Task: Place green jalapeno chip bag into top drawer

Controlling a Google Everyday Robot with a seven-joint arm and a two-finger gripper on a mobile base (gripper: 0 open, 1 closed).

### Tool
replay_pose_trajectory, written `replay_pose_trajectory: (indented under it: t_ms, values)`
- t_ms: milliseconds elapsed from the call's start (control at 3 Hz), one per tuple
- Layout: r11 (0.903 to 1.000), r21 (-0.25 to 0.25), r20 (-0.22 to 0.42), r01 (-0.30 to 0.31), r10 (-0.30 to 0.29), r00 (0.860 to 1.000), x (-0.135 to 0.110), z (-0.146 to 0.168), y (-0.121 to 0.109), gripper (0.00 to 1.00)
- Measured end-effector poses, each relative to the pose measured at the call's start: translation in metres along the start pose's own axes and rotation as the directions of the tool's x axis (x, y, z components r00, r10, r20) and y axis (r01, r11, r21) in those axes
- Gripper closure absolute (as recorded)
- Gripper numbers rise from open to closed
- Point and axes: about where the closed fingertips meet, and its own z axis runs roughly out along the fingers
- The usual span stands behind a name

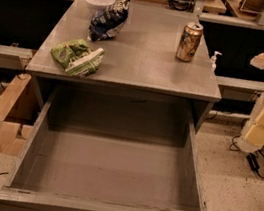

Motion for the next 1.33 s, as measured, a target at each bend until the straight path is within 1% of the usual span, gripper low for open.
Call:
replay_pose_trajectory:
  t_ms: [333, 667, 1000, 1333]
  values:
    - [1.0000, 0.000, 0.000, 0.000, 0.000, 1.000, 0.000, 0.000, 0.000, 0.00]
    - [1.0000, 0.007, 0.022, 0.002, -0.002, 1.000, -0.004, -0.001, -0.002, 0.00]
    - [0.9970, -0.006, 0.188, 0.077, -0.074, 0.979, -0.059, 0.032, -0.035, 0.00]
    - [0.9947, 0.026, 0.371, 0.099, -0.102, 0.923, -0.115, 0.050, -0.070, 0.00]
